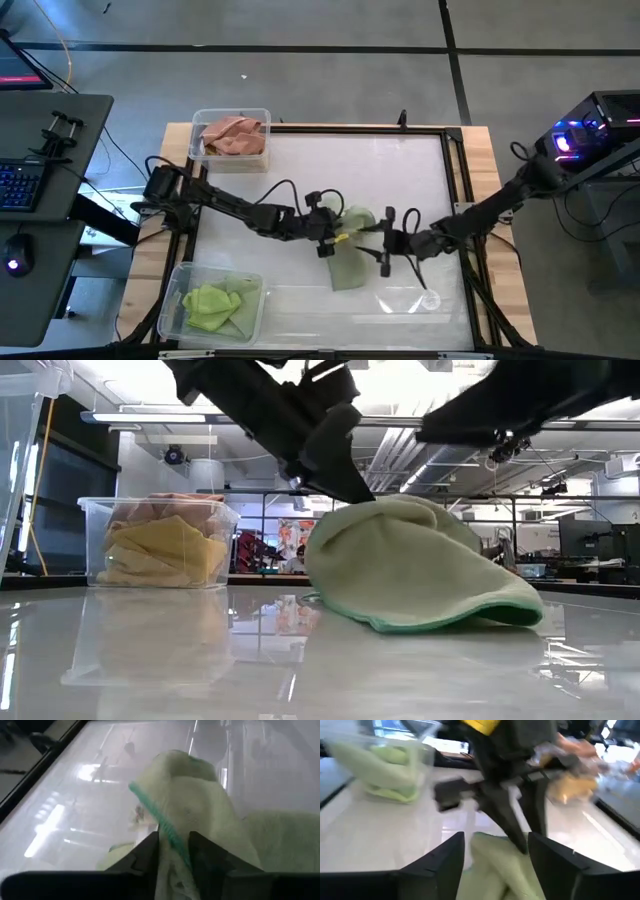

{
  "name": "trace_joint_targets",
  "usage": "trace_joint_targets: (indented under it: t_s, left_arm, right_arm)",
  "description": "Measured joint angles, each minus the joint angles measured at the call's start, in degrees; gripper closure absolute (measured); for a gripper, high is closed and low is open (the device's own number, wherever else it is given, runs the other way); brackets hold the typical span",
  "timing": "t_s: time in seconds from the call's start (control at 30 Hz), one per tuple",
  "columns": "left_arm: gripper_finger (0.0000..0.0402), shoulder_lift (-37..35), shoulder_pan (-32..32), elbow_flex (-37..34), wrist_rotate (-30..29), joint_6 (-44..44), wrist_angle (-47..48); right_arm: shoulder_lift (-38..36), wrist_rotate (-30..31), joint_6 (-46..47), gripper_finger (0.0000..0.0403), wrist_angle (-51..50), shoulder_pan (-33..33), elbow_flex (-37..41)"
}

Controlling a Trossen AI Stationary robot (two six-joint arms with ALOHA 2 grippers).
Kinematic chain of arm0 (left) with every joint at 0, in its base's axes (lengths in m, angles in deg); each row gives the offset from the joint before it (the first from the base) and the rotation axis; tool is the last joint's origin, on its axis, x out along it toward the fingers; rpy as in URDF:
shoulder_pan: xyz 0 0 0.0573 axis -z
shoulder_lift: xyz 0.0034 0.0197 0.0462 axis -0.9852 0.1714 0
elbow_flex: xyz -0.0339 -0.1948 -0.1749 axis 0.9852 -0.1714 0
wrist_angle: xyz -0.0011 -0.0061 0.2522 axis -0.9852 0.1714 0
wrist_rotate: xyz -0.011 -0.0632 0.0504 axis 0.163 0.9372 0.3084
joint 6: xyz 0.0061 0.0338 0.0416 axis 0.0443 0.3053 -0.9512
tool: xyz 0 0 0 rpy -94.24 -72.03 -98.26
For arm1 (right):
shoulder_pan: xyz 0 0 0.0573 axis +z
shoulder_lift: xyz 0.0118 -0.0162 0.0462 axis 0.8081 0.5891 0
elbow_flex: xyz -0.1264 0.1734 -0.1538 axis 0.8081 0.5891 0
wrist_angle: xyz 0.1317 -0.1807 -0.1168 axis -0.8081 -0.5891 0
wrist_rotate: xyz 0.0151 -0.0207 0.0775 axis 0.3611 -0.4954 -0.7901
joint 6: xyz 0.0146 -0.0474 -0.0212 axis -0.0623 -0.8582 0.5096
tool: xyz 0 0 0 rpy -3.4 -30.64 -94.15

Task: Sort towels by color in basket
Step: Put the green towel into the bottom transparent bin

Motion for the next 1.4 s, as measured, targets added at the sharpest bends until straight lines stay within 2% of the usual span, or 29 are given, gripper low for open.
trace_joint_targets:
  t_s: [0.1,0.17,0.3,0.4,0.63,0.73,0.8,0.93,1.03,1.23,1.4]
  left_arm:
    - [0.0281,-1.78,0.0,0.07,-0.81,2.18,4.28]
    - [0.0273,-3.11,0.15,0.07,-3.45,4.59,8.52]
    - [0.027,-4.92,0.44,0.09,-11.28,11.53,17.88]
    - [0.0269,-5.26,0.68,0.08,-12.57,15.21,22.02]
    - [0.0269,-3.75,2.61,0.07,-11.02,13.78,19.68]
    - [0.0271,-3.02,3.85,0.09,-10.8,9.97,16.54]
    - [0.0273,-2.44,4.7,0.11,-10.8,7.03,13.53]
    - [0.0278,-1.73,6.37,0.1,-11.33,1.2,5.85]
    - [0.028,-1.38,6.98,0.11,-10.49,-1.46,1.3]
    - [0.0292,-0.4,2.8,0.13,-4.5,7.58,4.58]
    - [0.0307,3.05,-1.3,0.06,1.25,11.37,7.49]
  right_arm:
    - [1.7,-0.12,2.48,0.0175,0.04,-2.6,0.0]
    - [3.34,-0.85,2.97,0.0172,0.18,-4.2,0.0]
    - [8.27,-1.63,3.75,0.0171,1.73,-7.23,-0.01]
    - [11.74,-4.84,5.43,0.0171,3.18,-9.89,-0.02]
    - [18.57,-17.78,6.94,0.0171,6.83,-14.26,-0.09]
    - [21.65,-21.44,11.04,0.0171,6.23,-15.0,-0.09]
    - [22.41,-21.85,12.57,0.0171,5.24,-14.96,-0.04]
    - [21.12,-20.45,13.44,0.0171,5.26,-14.67,0.0]
    - [17.5,-20.29,12.92,0.0171,3.78,-13.87,-0.02]
    - [7.73,-20.72,13.91,0.0172,-3.44,-9.98,-0.02]
    - [5.15,-27.31,5.99,0.0172,-4.11,-4.57,-0.02]
